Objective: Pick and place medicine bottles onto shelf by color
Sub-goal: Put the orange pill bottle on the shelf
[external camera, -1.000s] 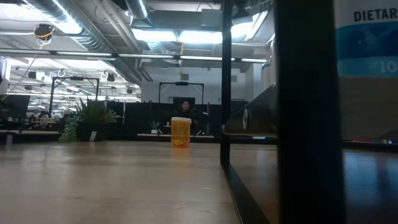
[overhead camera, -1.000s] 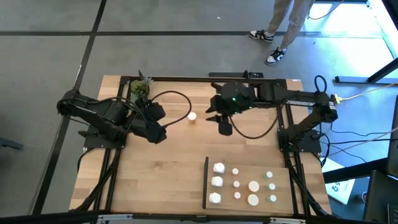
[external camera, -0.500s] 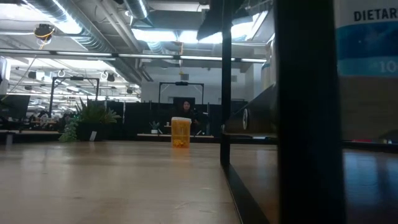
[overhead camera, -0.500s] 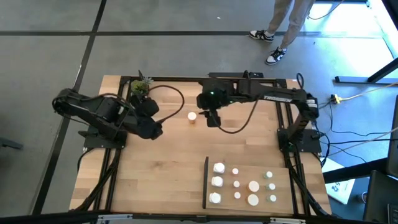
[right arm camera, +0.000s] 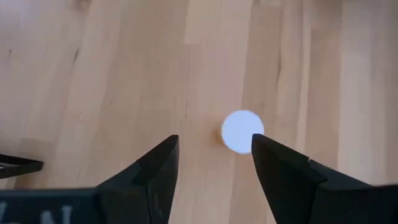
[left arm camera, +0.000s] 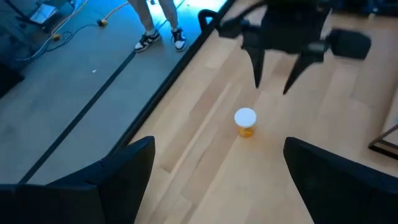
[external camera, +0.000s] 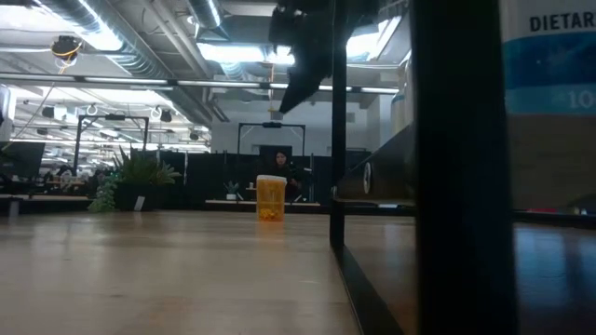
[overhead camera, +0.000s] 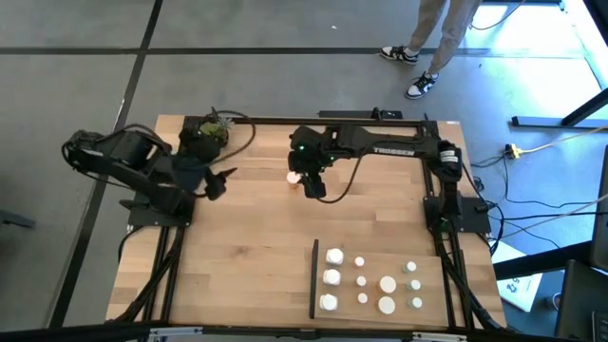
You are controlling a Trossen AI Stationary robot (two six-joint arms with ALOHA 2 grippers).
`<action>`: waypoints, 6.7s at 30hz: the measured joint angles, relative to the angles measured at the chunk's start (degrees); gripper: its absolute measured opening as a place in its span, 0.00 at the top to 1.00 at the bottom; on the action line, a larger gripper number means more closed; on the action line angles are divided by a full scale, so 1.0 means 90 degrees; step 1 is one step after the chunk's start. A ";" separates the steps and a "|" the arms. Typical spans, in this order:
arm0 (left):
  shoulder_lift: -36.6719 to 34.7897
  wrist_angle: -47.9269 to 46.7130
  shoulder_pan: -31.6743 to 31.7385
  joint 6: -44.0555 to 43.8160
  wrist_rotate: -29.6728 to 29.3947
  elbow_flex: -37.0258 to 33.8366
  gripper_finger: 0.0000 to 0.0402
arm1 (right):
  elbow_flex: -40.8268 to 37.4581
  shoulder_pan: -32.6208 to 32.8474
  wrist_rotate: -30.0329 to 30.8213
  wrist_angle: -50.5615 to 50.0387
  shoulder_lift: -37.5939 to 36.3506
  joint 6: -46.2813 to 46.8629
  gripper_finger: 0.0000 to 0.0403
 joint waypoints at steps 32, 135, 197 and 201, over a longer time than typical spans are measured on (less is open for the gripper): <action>-0.0165 0.0027 0.0305 0.0846 0.0093 0.0000 0.13 | -0.0126 -0.0076 -0.0045 0.0769 0.0271 0.1013 0.48; -0.0162 0.0027 0.0302 0.0846 0.0096 0.0000 0.13 | -0.0092 -0.0120 0.0018 -0.0371 0.0125 0.1147 0.47; 0.0498 0.2033 0.0319 0.2982 0.1927 0.0000 0.13 | -0.4584 0.6210 0.2468 -0.1037 -0.3502 1.2798 0.46; 0.0497 0.2543 0.0322 0.3448 0.2581 0.0000 0.13 | -0.4802 0.6351 0.2679 -0.0803 -0.3495 1.3098 0.46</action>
